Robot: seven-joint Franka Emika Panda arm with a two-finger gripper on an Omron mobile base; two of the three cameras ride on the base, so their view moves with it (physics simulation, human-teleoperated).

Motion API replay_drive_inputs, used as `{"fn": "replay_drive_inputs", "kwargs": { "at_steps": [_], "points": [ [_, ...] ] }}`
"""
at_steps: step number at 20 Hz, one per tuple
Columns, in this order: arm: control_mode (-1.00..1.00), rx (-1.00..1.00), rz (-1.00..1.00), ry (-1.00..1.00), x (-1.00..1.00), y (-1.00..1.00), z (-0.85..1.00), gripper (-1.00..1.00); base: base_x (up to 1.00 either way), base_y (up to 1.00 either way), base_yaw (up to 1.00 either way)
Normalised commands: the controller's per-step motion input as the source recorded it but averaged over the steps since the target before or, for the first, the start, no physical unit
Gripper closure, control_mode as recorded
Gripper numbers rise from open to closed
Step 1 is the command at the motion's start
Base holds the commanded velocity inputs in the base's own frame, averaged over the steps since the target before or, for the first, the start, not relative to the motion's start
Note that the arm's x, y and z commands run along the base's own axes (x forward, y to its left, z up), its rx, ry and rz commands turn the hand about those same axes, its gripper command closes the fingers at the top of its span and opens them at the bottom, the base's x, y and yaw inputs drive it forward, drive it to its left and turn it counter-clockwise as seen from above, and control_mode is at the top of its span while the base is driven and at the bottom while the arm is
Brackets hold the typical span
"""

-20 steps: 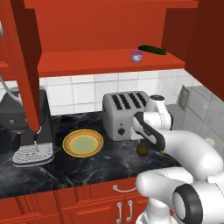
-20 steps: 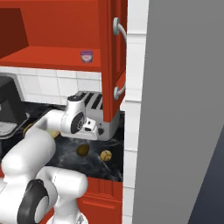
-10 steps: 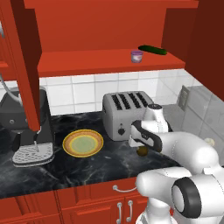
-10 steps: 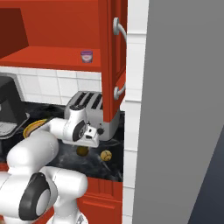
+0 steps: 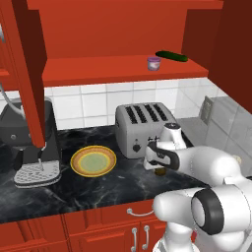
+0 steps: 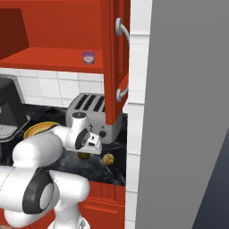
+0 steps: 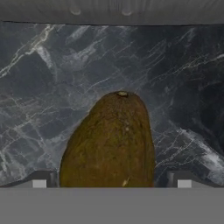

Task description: Pick the avocado and bread from the counter and place them on the plate. Then pick the jam from the cabinet and place it next to the plate. Lastly close the cabinet door.

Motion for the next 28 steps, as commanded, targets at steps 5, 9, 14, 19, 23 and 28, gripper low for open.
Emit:
{"fn": "replay_drive_inputs", "kwargs": {
  "at_steps": [5,9,14,19,23,28],
  "points": [
    [-1.00,0.00,0.00,0.01,0.06,0.00,-0.20,-1.00,0.00,0.00,0.00],
    [-1.00,0.00,0.00,0.02,0.00,0.00,-0.03,1.00,0.00,0.00,0.00],
    [-1.00,0.00,0.00,0.00,-0.04,0.01,-0.01,1.00,0.00,0.00,0.00],
    [-1.00,0.00,0.00,-0.02,-0.17,0.00,0.47,1.00,0.00,0.00,0.00],
    [-1.00,0.00,0.01,0.00,-0.21,0.01,0.82,1.00,0.00,0.00,0.00],
    [-1.00,0.03,0.00,0.04,-0.09,0.25,0.77,1.00,0.00,0.00,0.00]
  ]
}}
